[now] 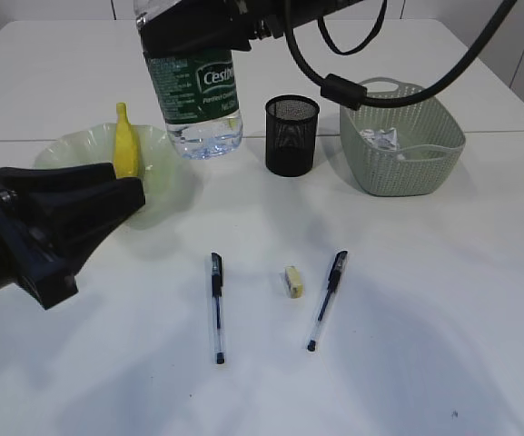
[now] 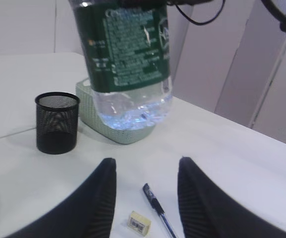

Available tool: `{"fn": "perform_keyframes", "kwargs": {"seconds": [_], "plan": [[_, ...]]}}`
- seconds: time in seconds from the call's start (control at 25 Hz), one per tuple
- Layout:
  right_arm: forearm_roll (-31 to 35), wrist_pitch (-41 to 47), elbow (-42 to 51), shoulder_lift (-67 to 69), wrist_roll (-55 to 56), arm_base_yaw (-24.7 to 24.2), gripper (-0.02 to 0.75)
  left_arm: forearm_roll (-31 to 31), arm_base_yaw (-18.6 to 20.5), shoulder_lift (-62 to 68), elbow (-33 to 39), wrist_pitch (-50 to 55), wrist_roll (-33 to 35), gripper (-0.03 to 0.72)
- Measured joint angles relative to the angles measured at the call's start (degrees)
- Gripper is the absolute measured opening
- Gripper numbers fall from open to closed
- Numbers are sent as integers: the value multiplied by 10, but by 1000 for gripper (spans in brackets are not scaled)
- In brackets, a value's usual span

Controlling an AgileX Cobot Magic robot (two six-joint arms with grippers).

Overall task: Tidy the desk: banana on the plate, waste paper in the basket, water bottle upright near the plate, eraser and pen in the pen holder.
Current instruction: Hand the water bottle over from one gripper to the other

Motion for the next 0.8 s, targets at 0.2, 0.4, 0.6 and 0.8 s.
{"fn": "perform_keyframes", "kwargs": {"seconds": [0.2, 0.4, 0.6, 0.8], "plan": [[0, 0, 0, 0, -1, 0, 386, 57, 11, 73, 0, -97, -23, 286], [0, 0, 0, 0, -5, 0, 386, 119, 71, 146, 0, -138, -48, 269], [0, -1, 0, 0, -9, 0, 386, 137, 103, 153, 0, -142, -50, 263], [1, -1, 0, 0, -16, 0, 386, 129, 104, 153, 0, -142, -51, 262]]}}
